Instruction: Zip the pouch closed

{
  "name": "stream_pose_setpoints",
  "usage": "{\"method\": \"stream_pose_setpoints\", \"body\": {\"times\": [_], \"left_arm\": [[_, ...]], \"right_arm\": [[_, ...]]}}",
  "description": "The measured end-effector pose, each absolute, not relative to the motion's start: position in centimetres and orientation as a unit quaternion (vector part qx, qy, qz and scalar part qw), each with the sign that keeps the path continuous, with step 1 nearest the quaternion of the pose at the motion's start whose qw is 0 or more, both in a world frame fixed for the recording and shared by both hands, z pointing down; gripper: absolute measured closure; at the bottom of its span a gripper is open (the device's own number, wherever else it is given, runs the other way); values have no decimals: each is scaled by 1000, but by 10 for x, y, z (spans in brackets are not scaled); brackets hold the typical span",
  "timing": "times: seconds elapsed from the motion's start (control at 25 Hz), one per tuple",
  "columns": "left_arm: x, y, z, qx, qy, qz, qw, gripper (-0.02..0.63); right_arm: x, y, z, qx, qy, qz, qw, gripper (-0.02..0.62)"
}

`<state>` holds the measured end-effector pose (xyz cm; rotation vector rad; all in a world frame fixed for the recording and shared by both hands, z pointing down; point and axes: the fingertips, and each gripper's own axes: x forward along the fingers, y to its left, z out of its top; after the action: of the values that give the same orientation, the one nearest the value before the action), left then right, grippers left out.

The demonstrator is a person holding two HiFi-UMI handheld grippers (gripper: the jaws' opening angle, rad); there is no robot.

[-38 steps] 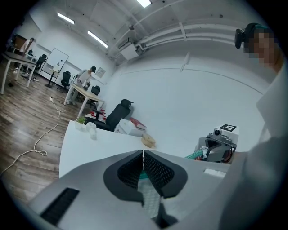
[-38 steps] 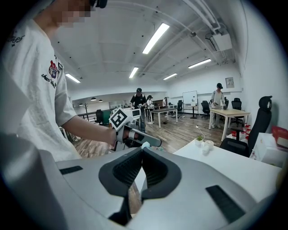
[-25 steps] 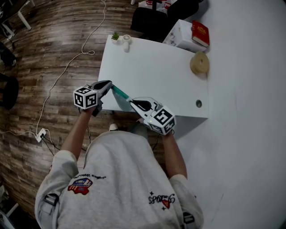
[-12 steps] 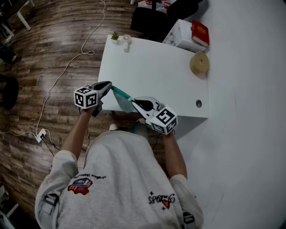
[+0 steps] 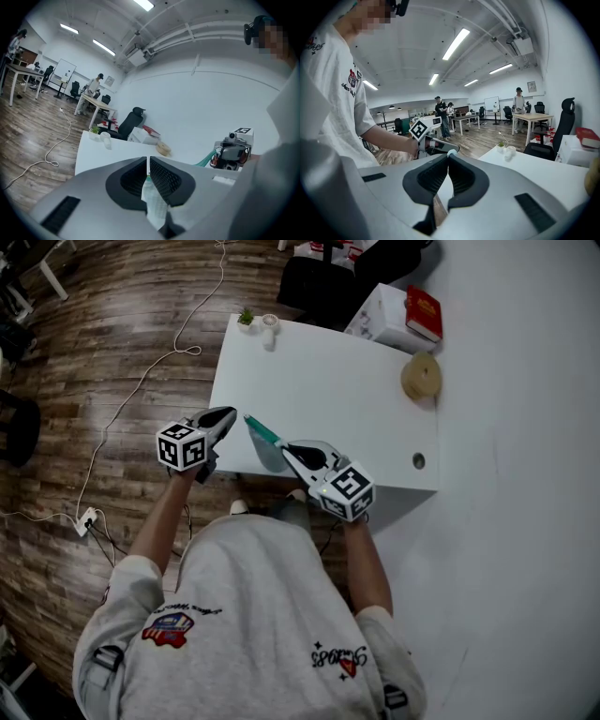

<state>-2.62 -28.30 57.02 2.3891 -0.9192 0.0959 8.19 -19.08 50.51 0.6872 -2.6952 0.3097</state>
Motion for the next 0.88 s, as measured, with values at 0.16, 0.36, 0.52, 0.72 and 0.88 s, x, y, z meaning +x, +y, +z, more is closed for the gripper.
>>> {"method": "stream_pose_setpoints", "body": {"times": [0.16,0.36,0.52,0.72,0.88], "left_arm": [[-34,-285,566,891,-357,33,278,597],[-41,-286,558,892,-381,39,242,597],[-48,-284,553,891,-397,46,216,597],[-48,-285,540,891,-416,53,176,597],[-45,-285,531,892,-417,71,157,597]], "right_arm": [[86,-198,510,265,-941,103,182,583],[102,-212,520,313,-921,92,214,581],[110,-217,521,339,-913,93,207,580],[126,-229,517,380,-900,90,192,580],[135,-238,504,411,-890,83,176,580]]}}
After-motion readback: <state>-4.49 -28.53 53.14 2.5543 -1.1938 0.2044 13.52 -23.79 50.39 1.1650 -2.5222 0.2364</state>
